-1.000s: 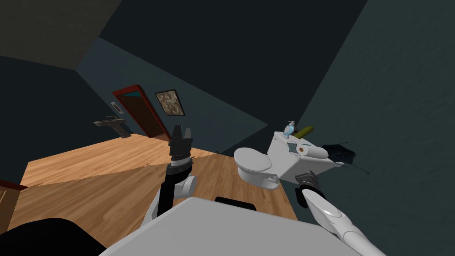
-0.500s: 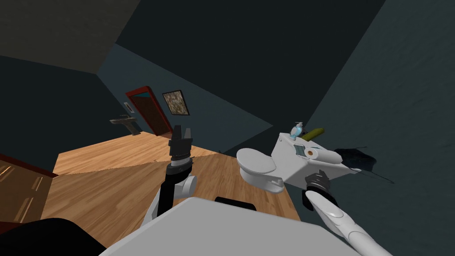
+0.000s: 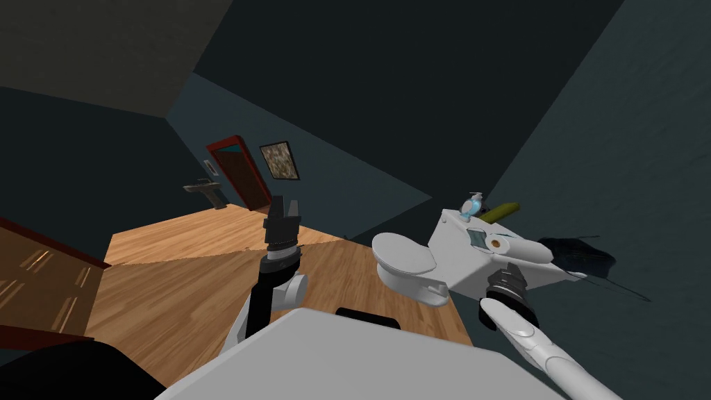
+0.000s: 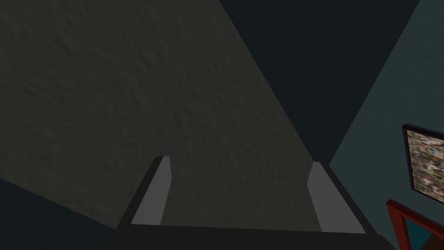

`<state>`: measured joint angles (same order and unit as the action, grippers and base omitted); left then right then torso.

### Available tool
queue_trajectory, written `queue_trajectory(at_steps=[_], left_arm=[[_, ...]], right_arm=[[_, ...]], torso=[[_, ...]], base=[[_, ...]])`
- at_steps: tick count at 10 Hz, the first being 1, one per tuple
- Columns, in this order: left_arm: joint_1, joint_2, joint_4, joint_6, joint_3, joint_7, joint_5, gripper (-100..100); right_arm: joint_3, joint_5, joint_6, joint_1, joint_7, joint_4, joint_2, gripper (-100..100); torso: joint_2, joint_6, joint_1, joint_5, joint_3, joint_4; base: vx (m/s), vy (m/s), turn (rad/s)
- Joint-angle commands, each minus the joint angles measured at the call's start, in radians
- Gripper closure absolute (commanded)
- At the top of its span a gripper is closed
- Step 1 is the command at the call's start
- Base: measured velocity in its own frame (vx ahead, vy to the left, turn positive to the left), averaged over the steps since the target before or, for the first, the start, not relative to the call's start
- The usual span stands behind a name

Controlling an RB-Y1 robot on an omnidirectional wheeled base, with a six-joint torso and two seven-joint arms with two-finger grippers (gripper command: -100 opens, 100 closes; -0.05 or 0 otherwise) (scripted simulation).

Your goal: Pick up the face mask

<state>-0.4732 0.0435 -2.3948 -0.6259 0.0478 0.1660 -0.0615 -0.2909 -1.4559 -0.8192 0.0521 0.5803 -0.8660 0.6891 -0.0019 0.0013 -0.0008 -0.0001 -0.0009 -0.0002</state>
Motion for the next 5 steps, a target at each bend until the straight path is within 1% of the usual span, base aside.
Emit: queue_trajectory(at_steps=[1,3,4,5], left_arm=[[0.000,0.000,0.000,0.000,0.000,0.000,0.000,0],[0.000,0.000,0.000,0.000,0.000,0.000,0.000,0],[0.000,0.000,0.000,0.000,0.000,0.000,0.000,0],[0.000,0.000,0.000,0.000,0.000,0.000,0.000,0]], right_arm=[[-0.006,-0.046,-0.032,0.017,0.001,0.048,0.010,-100],[-0.011,-0.102,-0.074,0.034,0.012,0.099,0.022,-100],[-0.011,-0.102,-0.074,0.034,0.012,0.099,0.022,-100],[-0.014,-0.123,-0.090,0.040,0.016,0.120,0.026,-100]], torso=[[0.000,0.000,0.000,0.000,0.000,0.000],[-0.001,0.000,0.000,0.000,0.000,0.000],[-0.001,0.000,0.000,0.000,-0.001,0.000],[-0.002,0.000,-0.001,0.000,-0.001,0.000]], base=[[0.026,0.013,0.062],[0.050,0.016,0.107],[0.053,0.003,0.010],[0.048,-0.011,0.045]])
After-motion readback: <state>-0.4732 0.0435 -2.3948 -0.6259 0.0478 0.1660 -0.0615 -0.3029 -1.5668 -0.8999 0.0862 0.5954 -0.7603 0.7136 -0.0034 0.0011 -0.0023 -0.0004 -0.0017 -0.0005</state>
